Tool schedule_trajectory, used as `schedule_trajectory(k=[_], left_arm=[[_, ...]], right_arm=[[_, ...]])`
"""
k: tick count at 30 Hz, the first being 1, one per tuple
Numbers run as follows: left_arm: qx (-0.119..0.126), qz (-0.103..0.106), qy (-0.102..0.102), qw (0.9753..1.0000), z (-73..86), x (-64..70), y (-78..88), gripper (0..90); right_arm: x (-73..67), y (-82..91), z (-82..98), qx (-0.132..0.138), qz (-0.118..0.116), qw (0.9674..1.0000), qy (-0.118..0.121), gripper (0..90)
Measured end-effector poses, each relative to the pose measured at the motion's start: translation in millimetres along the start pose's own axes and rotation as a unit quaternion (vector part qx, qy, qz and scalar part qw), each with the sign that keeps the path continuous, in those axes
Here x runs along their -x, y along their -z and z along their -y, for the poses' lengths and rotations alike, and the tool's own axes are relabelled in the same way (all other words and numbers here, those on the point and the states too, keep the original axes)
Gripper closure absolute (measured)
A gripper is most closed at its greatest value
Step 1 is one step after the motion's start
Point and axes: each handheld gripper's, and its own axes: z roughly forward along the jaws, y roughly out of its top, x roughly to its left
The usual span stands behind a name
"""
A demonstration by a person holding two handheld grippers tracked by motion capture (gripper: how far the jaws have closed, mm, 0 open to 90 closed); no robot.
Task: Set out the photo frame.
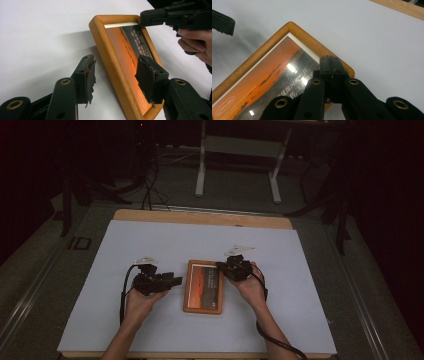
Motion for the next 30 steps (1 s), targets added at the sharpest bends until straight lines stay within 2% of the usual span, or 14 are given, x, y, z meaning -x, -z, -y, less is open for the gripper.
schedule_trajectory(k=[15,22,30], left_arm=[[0.002,0.004,0.000,1.0000,-0.2,0.9,2.5,49.0],[0.004,0.003,0.001,1.0000,-0.5,0.7,3.8,49.0],[0.003,0.004,-0.003,1.0000,-0.6,2.5,3.7,49.0]], right_arm=[[0.1,-6.4,-0.5,-0.009,0.011,0.9999,0.004,90.0],[5.9,-6.0,2.9,-0.013,0.015,0.9998,-0.009,90.0],[9.0,-6.5,3.6,-0.022,0.022,0.9994,-0.011,90.0]])
